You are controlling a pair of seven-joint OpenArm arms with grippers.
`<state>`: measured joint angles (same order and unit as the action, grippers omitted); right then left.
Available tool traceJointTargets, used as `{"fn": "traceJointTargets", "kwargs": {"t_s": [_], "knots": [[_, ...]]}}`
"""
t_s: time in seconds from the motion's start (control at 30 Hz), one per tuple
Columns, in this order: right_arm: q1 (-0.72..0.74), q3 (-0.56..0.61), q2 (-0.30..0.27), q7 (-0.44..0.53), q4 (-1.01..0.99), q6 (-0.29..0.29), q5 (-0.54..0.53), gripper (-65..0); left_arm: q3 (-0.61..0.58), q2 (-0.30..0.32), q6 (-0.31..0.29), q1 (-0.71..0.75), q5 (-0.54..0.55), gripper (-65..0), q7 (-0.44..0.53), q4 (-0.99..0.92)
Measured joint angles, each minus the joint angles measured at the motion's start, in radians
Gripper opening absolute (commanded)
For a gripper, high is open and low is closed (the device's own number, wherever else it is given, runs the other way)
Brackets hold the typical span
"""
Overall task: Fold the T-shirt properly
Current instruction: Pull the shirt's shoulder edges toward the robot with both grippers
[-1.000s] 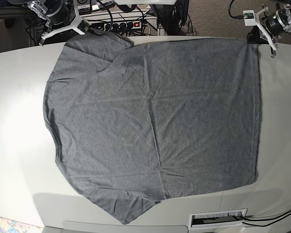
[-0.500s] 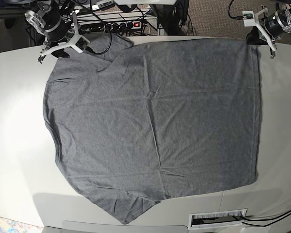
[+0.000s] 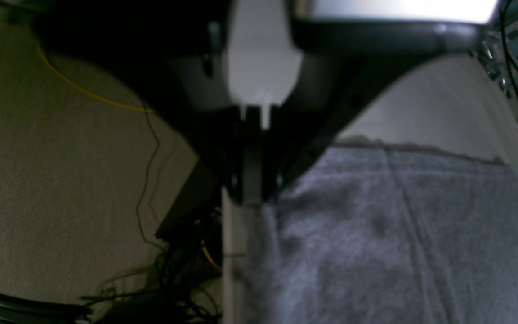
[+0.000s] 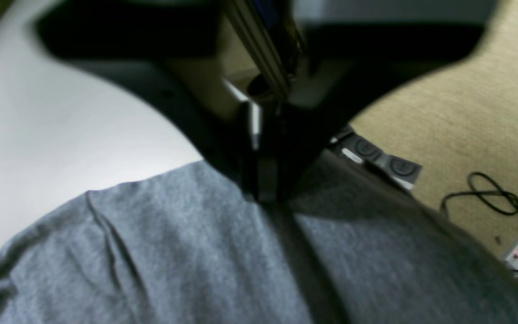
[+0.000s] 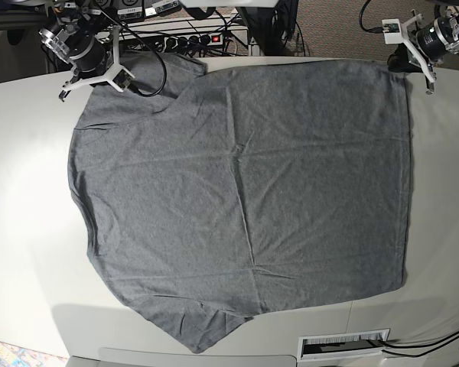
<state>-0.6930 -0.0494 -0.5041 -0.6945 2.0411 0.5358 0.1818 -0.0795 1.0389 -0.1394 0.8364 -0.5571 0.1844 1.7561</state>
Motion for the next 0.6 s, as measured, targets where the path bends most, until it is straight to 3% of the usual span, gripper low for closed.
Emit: {"fn": "traceJointTargets", "kwargs": {"t_s": [0.23,0.43,0.6], "knots": [[-0.016,0.0,0.0,-0.087,0.025,-0.006,-0.009,-65.0,0.0,-0.001,0.0,0.0,0.0,-65.0,0.0,0.0],[-0.153,0.002,0.0,-0.119,0.166,-0.003,-0.012,-65.0,0.0,-0.002,0.0,0.004,0.0,-65.0,-0.003,0.0],[-0.235,0.001,-0.002,-0.132,0.225,-0.002,0.079,-65.0,0.001,0.006,0.004,0.053,0.0,-65.0,-0.002,0.002]]}}
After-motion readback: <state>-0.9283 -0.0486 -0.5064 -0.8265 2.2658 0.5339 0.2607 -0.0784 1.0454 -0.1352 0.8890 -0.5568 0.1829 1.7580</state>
